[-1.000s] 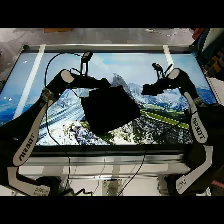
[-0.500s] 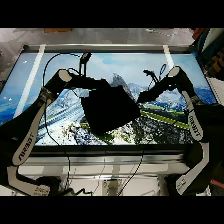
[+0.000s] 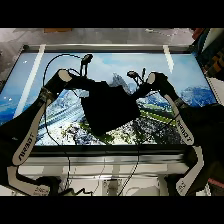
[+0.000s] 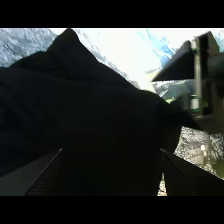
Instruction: Fold the clothes and pants, and hang the long-sleeved shirts on hangers.
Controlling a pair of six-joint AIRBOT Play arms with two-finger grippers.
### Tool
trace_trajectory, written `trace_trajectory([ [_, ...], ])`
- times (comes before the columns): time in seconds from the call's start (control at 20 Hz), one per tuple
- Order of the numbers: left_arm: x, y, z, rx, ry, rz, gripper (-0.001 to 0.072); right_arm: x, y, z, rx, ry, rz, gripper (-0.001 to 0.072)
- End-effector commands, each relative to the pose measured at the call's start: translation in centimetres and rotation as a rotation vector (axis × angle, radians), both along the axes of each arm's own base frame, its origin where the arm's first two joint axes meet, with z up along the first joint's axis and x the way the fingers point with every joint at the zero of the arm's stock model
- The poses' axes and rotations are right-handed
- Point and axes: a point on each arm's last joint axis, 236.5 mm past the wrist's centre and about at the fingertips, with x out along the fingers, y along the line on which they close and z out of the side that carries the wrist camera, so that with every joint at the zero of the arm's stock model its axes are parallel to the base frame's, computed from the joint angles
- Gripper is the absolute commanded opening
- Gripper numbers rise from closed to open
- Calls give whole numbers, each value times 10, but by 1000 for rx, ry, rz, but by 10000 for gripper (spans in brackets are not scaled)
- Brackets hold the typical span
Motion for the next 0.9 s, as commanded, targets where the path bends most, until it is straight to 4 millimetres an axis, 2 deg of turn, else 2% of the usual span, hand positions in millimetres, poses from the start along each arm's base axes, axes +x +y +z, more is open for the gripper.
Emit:
trace_trajectory([
  [0.0,-6,-1,-2,4,20,-19,693,29,0,0,-6,-89,-166,628],
  [0.1,-8,-1,-3,5,26,-26,694,27,-10,-6,32,-27,-229,550],
  [0.25,-8,-1,-3,5,26,-26,694,10,-21,-24,144,149,-311,550],
  [0.3,-8,-1,-3,5,26,-26,694,6,-18,-26,218,213,-337,549],
  [0.4,-8,-1,-2,5,26,-26,693,-3,-4,-22,414,352,-373,548],
  [0.5,-8,-1,-2,5,26,-26,693,-14,4,-24,511,463,-385,575],
  [0.55,-8,-1,-3,5,26,-26,694,-19,5,-33,497,489,-379,655],
  [0.65,-8,-1,-3,5,26,-26,693,-28,19,-45,480,519,-352,675],
  [0.85,-7,1,-2,5,24,-22,693,-48,72,-49,443,499,-227,674],
])
